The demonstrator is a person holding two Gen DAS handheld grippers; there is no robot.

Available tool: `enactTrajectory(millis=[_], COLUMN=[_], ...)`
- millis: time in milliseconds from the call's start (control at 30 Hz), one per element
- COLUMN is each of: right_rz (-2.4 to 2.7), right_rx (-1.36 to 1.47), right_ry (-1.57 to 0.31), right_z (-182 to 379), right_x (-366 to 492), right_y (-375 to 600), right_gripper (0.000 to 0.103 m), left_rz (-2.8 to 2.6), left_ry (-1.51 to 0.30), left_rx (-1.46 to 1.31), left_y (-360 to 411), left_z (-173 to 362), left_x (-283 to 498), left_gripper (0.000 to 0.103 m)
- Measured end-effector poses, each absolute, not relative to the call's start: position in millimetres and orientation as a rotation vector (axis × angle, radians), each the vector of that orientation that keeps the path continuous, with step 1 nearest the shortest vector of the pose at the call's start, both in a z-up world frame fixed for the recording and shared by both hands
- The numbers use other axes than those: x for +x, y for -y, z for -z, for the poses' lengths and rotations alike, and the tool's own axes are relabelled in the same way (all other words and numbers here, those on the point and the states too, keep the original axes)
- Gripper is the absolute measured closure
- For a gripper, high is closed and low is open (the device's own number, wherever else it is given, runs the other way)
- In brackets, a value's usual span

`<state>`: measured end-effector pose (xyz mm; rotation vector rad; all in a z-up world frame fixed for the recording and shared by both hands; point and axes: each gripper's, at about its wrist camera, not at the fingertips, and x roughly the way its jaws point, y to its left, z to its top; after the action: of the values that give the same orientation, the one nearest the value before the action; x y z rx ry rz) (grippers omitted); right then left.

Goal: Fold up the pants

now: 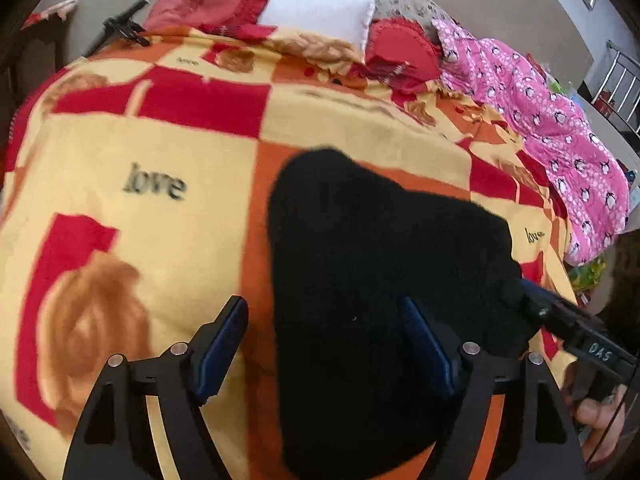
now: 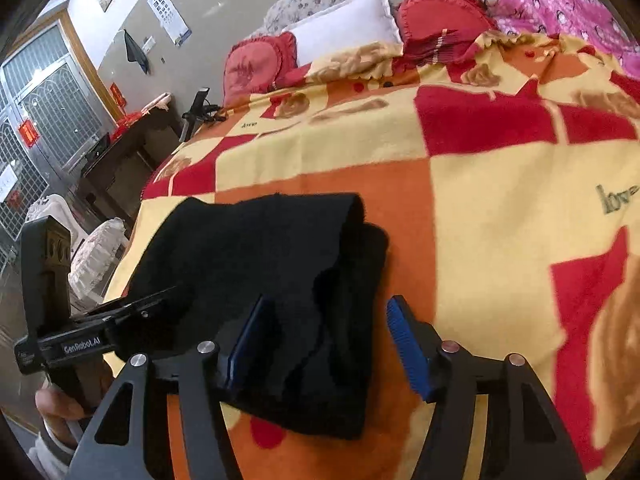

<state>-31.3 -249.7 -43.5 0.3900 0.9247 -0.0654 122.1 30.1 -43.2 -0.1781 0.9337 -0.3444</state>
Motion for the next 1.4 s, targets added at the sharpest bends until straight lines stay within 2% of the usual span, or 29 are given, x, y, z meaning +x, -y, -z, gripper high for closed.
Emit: enactTrajectory(millis=[133, 233, 433, 467, 567, 800, 933, 1067, 1267, 1400], right_rz=[0.020, -0.039, -0.026, -0.009, 0.003, 0.021, 0.040, 0.093, 0.102, 0.107], right_rx=[0.348, 0.283, 0.228, 0.227, 0.224, 0.149, 0.130, 0.093, 0.134, 0.165], right_ry=[-0.846, -0.829, -0.905, -0.919, -0.933, -0.939, -0.912, -0.942, -0.876, -0.791], right_z=[10.1, -4.3, 20.6, 28.2, 46.5, 32.4, 23.0, 45.1, 16.3, -7.5], right_x=[-36.4, -25.3, 3.8, 6.1, 8.0, -1.5, -25.8, -33.2, -47.9, -64.6], right_y=[241.4, 223.9, 210.7, 213.6, 221.3, 208.7, 199.3, 191.8, 189.9, 184.4], right_gripper=[0.039, 0.040, 0.042, 0.044, 0.043, 0.041, 0.037, 0.028, 0.028, 0.013], left_rz=[0.286, 0.280, 0.260, 0.258, 0.264, 0.258, 0.260, 0.255, 0.227, 0.223], left_ry=[-0.811, -0.793, -0.834, -0.840, -0.845, -0.839, -0.833, -0.831, -0.792, -0.752], left_rx=[-0.117, -0.094, -0.035, -0.035, -0.051, -0.017, -0.008, -0.021, 0.000, -0.020], left_y=[-22.1, -12.4, 12.4, 14.7, 16.6, 14.4, 14.1, 13.2, 4.6, -3.5], left_z=[17.4, 14.5, 34.7, 38.9, 41.0, 36.2, 34.2, 38.3, 25.4, 19.0], left_x=[105.0, 100.2, 128.3, 131.0, 140.2, 134.2, 122.4, 113.5, 88.3, 67.3], left_gripper=[0.027, 0.027, 0.027, 0.024, 0.023, 0.023, 0.025, 0.025, 0.026, 0.026])
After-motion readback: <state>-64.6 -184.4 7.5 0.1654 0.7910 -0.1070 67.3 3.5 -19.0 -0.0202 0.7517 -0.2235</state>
